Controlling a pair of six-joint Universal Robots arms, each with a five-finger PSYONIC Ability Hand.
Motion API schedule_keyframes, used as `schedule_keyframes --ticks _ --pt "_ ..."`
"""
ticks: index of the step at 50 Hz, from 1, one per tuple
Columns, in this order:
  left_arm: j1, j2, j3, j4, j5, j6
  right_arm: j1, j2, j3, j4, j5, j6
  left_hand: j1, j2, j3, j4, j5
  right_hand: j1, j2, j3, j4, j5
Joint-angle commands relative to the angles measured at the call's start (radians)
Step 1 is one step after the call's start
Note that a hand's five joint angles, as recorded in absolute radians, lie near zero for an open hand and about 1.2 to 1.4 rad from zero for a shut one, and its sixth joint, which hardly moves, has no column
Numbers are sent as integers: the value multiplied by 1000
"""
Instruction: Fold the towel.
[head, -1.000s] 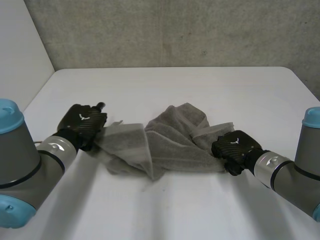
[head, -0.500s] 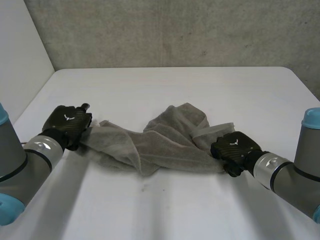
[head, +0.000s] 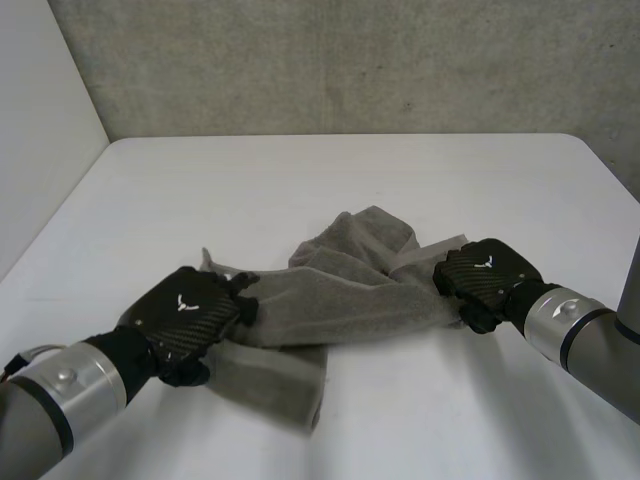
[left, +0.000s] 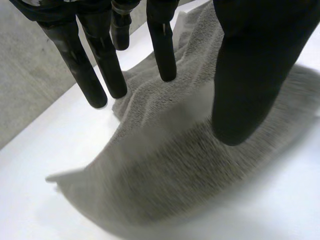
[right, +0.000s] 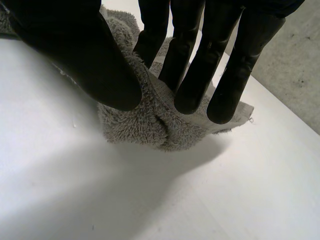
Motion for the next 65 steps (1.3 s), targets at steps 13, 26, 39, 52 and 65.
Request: schedule_keyframes --ticks 13,26,39,52,65 --pt "-125 -362 471 1 -105 -76 -2 36 0 -9 -8 -2 -92 340 -95 -94 -95 34 182 181 179 190" --pt "-208 -672 694 -3 -286 -130 -29 26 11 -81 -4 14 -89 343 -92 -91 -92 34 182 181 179 190" --pt "-260 -787 769 -4 -291 -162 -46 -17 26 -138 -7 87 -68 364 -71 -70 -72 34 182 181 179 190" --pt "-260 -825 810 1 -291 -165 -46 -17 17 -139 -7 84 572 1004 569 570 568 34 182 181 179 190" --pt "-259 -729 937 71 -383 -159 -31 6 -92 -150 -4 93 792 1224 788 790 788 34 182 181 179 190"
